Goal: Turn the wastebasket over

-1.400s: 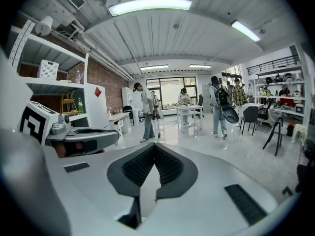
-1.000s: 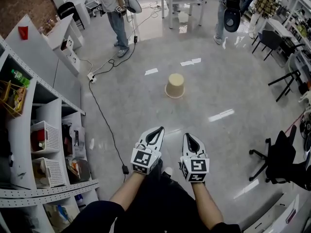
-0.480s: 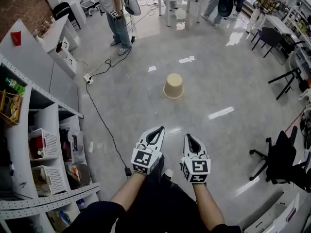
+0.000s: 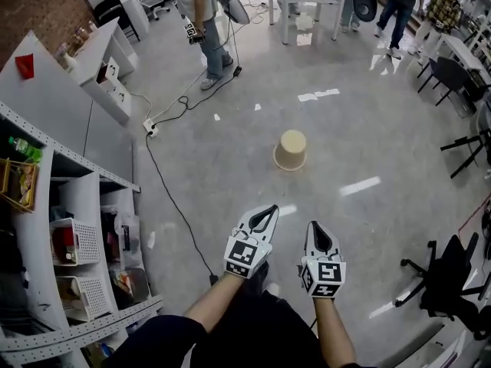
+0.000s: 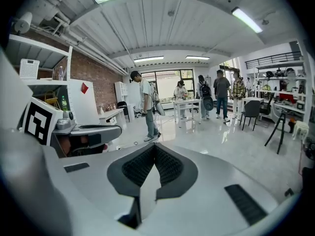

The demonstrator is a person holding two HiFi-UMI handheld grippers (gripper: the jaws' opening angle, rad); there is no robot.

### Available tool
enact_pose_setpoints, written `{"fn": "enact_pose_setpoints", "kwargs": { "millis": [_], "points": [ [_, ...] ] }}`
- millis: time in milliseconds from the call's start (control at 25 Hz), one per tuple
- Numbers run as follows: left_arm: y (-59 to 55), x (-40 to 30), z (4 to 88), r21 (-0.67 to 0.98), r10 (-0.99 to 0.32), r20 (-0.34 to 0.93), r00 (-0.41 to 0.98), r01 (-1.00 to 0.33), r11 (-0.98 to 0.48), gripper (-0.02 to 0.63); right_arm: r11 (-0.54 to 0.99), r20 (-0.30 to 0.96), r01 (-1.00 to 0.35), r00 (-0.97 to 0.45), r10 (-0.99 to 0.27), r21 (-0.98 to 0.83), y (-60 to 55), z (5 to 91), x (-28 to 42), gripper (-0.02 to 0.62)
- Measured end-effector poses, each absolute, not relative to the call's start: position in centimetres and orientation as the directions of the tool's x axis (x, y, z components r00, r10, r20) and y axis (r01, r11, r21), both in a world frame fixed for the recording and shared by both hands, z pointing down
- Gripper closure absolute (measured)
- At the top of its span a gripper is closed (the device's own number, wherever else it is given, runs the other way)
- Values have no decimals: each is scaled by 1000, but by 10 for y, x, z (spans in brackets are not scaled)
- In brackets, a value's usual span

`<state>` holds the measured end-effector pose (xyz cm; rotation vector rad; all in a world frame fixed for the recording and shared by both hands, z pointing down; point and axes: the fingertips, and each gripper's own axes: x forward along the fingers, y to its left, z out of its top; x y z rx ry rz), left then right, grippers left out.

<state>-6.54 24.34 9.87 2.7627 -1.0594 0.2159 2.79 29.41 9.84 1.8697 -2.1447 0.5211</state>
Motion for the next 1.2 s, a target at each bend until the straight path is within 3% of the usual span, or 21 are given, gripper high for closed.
{"fn": "enact_pose_setpoints", "kwargs": {
  "millis": [640, 1200],
  "points": [
    [93, -69, 110, 107, -609, 210, 765, -637, -763, 598, 85, 421, -989, -128, -898, -119, 149, 111, 22, 584],
    [-60, 7, 145, 110, -611, 220, 761, -641, -759, 598, 127, 453, -983, -174, -874, -133, -17, 143, 100, 584]
  ]
}}
